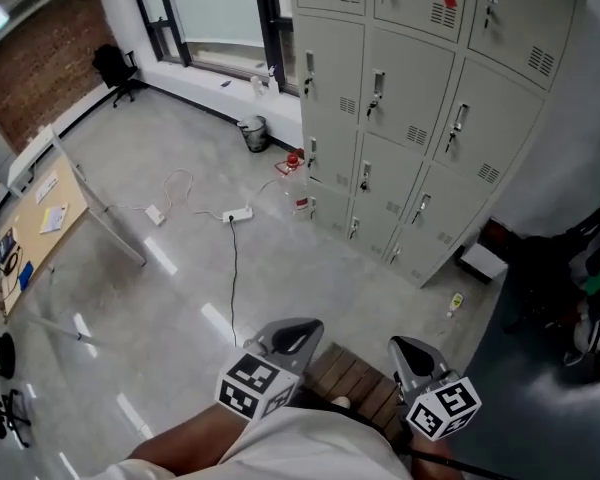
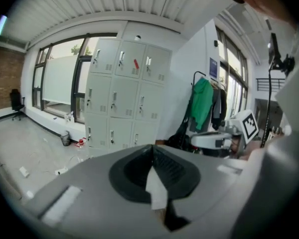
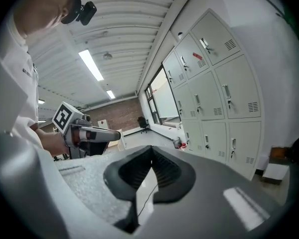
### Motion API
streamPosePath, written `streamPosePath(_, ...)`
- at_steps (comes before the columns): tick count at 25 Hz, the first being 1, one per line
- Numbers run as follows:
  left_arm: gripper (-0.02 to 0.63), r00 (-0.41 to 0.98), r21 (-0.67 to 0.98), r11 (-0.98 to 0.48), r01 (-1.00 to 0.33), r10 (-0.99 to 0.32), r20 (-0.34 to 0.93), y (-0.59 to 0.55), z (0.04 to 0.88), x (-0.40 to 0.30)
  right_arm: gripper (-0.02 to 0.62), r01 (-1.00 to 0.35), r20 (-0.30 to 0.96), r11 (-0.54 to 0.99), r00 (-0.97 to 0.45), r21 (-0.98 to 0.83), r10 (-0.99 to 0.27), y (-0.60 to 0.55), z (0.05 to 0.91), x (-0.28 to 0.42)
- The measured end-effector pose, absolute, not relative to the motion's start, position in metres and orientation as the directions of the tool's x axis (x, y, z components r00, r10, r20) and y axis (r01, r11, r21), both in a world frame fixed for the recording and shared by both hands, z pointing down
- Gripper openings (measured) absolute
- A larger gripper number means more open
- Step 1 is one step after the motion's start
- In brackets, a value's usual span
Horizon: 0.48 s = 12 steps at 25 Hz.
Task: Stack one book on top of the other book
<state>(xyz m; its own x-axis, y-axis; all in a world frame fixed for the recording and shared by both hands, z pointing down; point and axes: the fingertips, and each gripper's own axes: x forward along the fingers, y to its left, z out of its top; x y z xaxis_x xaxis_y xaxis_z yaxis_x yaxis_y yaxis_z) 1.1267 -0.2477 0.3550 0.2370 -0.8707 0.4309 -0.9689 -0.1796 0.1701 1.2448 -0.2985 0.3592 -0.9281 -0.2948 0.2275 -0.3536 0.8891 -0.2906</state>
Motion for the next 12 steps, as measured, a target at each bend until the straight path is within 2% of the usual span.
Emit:
streamPosePath(5, 0.006, 0.146, 0.192, -0.071, -0.979, -0.899, 0.413, -0.246, 0.361, 1.086, 0.002, -0.258, 0.244, 0.932, -0.95, -0.256, -0.196, -0.307, 0.36, 1.201)
streamPosePath(12, 0.006, 0.058, 0.232, 0.042, -0.972, -0.911, 0.409, -0.257, 0.402, 0.993, 0.002, -0.171, 0.296, 0.953, -0.951, -0.25, -0.093, -0.33, 0.395, 1.106)
